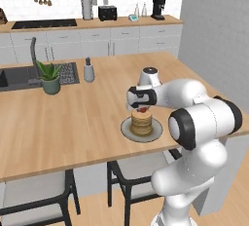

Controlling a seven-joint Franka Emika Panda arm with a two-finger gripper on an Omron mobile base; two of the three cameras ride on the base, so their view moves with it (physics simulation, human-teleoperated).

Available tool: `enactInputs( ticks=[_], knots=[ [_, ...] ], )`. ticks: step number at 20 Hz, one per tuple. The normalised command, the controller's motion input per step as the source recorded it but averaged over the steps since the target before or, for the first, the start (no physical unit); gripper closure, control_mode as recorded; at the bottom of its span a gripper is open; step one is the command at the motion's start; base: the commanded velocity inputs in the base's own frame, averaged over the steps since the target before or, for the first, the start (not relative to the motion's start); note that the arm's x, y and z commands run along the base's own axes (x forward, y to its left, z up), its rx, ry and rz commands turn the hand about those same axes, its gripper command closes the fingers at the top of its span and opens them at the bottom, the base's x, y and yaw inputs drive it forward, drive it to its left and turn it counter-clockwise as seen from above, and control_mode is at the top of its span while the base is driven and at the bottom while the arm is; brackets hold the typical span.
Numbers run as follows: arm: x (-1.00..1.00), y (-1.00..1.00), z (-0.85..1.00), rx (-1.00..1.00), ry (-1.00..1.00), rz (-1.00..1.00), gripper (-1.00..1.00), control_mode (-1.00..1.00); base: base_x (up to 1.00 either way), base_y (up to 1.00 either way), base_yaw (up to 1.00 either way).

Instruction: Take the strawberry from the fridge and place it on top of the pancake, located on the dining counter.

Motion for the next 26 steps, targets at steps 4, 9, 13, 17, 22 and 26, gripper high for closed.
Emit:
enactInputs(
  ticks=[4,9,13,17,22,26],
  knots=[
    [-0.01,0.0,-0.03,0.0,0.0,0.0,-1.0,-1.0,0.0,0.0,0.0],
    [-0.13,0.0,0.0,0.0,0.0,0.0,-1.0,-1.0,0.0,0.0,0.0],
    [-0.21,0.0,0.0,0.0,-0.01,0.0,-1.0,-1.0,0.0,0.0,0.0],
    [-0.08,0.0,0.09,0.0,-0.05,0.0,-1.0,-1.0,0.0,0.0,0.0],
    [-0.19,0.0,0.46,-0.04,-0.13,0.0,-1.0,-1.0,0.0,0.0,0.0],
    [-0.33,0.0,0.59,-0.02,-0.13,0.0,-1.0,-1.0,0.0,0.0,0.0]
  ],
)
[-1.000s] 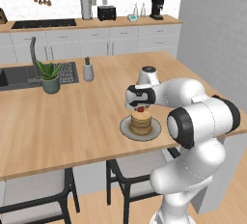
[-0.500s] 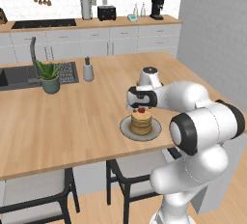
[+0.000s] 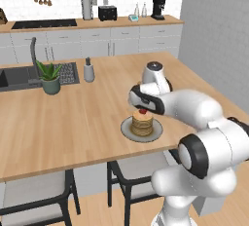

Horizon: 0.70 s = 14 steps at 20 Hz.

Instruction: Take the strawberry from the fridge and place it on top of the pancake, located on the dining counter.

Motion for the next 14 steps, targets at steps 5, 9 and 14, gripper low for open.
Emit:
enactInputs(
  ticks=[5,9,14],
  knots=[
    [-0.61,0.0,0.5,0.0,-0.02,0.0,-1.0,-1.0,0.0,0.0,0.0],
    [-0.69,0.0,0.48,0.0,0.0,0.0,-1.0,-1.0,0.0,0.0,0.0],
    [-0.61,-0.04,0.47,0.04,0.0,0.0,-1.0,-1.0,0.0,0.0,0.0]
  ],
)
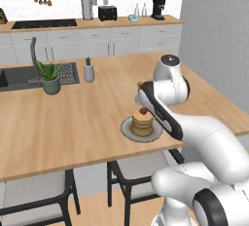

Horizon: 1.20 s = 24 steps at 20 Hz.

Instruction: Take the strawberry from the fridge and place it on top of the pancake, located on the dining counter.

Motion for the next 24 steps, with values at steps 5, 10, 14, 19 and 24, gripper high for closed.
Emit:
enactInputs(
  ticks=[5,10,14,19,24],
  knots=[
    [-0.14,-0.69,0.19,0.27,0.02,0.0,-1.0,-1.0,0.0,0.0,0.0],
    [0.0,-1.0,0.09,0.52,0.07,0.0,-1.0,-1.0,0.0,0.0,0.0],
    [0.0,-1.0,0.07,0.55,0.08,0.0,-1.0,-1.0,0.0,0.0,0.0],
    [0.0,-0.85,0.0,0.47,0.12,0.0,-1.0,-1.0,0.0,0.0,0.0],
    [0.0,-0.33,-0.34,0.15,0.01,0.0,-1.0,-1.0,0.0,0.0,0.0]
  ],
)
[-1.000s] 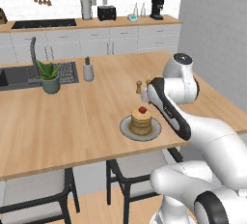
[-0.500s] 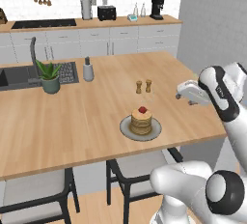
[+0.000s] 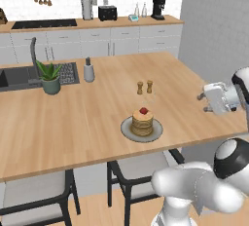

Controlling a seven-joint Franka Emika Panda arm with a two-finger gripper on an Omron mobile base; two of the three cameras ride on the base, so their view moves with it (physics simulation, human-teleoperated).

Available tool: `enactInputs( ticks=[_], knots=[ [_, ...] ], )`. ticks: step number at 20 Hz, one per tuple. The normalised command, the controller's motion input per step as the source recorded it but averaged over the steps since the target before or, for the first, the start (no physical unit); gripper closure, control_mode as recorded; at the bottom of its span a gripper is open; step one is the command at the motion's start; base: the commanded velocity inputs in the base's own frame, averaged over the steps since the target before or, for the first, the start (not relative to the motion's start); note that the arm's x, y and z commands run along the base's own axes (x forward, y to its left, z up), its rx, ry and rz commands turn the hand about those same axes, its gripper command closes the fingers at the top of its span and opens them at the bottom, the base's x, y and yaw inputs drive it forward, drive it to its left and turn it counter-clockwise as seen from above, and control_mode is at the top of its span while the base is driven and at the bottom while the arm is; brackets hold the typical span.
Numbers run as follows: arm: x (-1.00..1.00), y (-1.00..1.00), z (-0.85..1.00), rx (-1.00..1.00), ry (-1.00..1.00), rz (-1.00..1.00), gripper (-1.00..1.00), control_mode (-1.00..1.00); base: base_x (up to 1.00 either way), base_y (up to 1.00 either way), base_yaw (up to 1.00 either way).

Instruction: Take the strawberry from the fridge and place it on top of the pancake, located on the dining counter.

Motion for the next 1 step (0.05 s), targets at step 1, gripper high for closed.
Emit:
enactInputs(
  ticks=[1],
  knots=[
    [-0.04,-0.04,-0.52,0.07,0.0,0.0,-1.0,-1.0,0.0,0.0,0.0]
  ],
)
